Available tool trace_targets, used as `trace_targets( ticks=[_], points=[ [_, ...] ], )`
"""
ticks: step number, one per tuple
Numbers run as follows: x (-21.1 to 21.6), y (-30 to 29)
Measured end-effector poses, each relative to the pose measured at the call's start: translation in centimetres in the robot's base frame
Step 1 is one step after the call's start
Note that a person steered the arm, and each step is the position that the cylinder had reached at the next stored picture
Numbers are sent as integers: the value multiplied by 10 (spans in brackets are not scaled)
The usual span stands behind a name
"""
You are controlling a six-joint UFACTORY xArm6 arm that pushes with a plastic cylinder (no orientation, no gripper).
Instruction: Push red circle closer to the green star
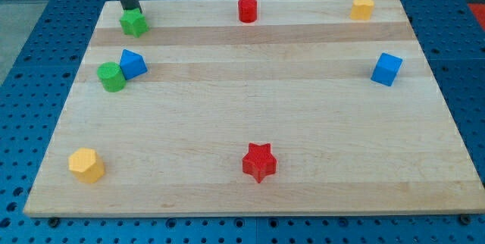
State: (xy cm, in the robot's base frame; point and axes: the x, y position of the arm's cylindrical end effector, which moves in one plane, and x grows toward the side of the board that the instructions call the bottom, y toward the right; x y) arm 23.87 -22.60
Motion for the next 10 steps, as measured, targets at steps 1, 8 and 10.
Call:
trace_targets(
  ticks=[1,8,10],
  points=[
    [28,8],
    [-36,119],
    [-47,205]
  ],
)
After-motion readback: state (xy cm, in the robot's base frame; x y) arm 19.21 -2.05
